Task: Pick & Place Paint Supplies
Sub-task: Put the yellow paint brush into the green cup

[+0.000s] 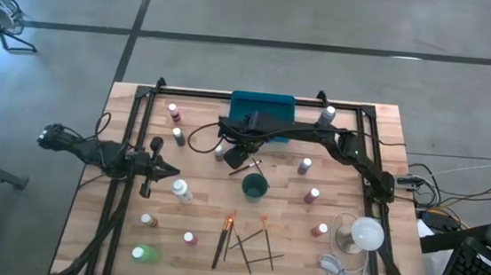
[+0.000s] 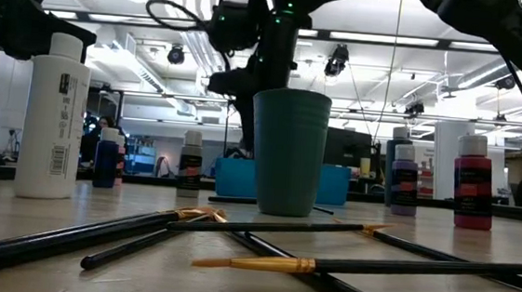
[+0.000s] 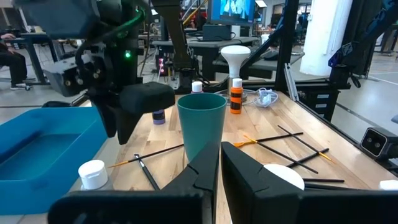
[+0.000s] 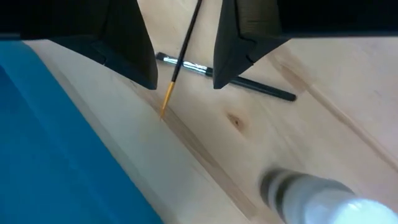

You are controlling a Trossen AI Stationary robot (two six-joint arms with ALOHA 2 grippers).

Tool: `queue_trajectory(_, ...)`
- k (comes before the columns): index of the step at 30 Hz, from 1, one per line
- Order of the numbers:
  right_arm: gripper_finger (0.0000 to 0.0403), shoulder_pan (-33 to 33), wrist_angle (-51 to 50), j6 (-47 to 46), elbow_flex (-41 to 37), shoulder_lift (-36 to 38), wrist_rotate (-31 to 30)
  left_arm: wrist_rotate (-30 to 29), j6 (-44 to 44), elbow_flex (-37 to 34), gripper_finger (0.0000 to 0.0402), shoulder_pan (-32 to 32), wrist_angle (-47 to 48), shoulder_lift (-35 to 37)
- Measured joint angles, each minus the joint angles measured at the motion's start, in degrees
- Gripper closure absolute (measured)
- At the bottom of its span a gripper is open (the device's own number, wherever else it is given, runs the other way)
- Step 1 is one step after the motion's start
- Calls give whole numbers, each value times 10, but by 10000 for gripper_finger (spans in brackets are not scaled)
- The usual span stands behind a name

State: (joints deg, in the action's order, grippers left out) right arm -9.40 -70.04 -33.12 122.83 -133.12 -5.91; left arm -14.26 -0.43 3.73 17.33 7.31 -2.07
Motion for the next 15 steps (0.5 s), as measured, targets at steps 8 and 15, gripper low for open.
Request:
queue_trajectory(8,217,-15,4,-17,-44,1,0,0,0,0,376,0,0,0)
queue_trajectory(15,202,-20,19,-16,-48,2,-1,0,0,0,376,0,0,0)
